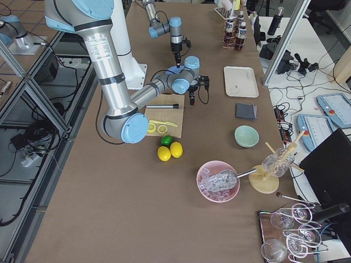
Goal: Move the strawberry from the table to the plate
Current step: 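Lower the right gripper onto the red strawberry and close it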
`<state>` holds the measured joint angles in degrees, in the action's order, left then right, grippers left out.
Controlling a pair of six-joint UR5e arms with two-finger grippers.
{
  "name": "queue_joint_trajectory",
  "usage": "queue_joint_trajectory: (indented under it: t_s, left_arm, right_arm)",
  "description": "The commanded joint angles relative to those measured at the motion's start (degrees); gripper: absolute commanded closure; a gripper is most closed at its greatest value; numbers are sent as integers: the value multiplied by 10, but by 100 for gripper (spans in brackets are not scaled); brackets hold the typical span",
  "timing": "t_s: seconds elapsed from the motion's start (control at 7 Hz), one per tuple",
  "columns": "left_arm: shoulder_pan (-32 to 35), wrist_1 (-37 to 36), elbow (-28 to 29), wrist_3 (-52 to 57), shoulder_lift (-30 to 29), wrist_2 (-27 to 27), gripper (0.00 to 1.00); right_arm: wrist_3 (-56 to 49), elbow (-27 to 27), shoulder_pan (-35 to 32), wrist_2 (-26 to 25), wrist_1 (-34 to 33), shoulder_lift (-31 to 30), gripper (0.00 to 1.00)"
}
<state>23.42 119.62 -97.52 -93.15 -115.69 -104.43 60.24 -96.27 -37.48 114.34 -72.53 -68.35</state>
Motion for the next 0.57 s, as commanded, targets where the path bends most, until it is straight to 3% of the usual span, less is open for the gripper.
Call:
queue_joint_trajectory:
  t_s: [0.0, 0.14, 0.29, 0.43]
  left_arm:
    - [-1, 0, 0, 0, 0, 0, 71]
    - [-3, 0, 0, 0, 0, 0, 47]
    - [-3, 0, -1, 1, 0, 0, 27]
    - [-3, 0, -3, 1, -1, 1, 26]
  right_arm:
    - [-11, 36, 9, -23, 1, 15, 13]
    - [-18, 39, 10, -23, 1, 15, 15]
    - [-17, 39, 10, -24, 1, 16, 39]
    - [-19, 38, 8, -23, 1, 17, 99]
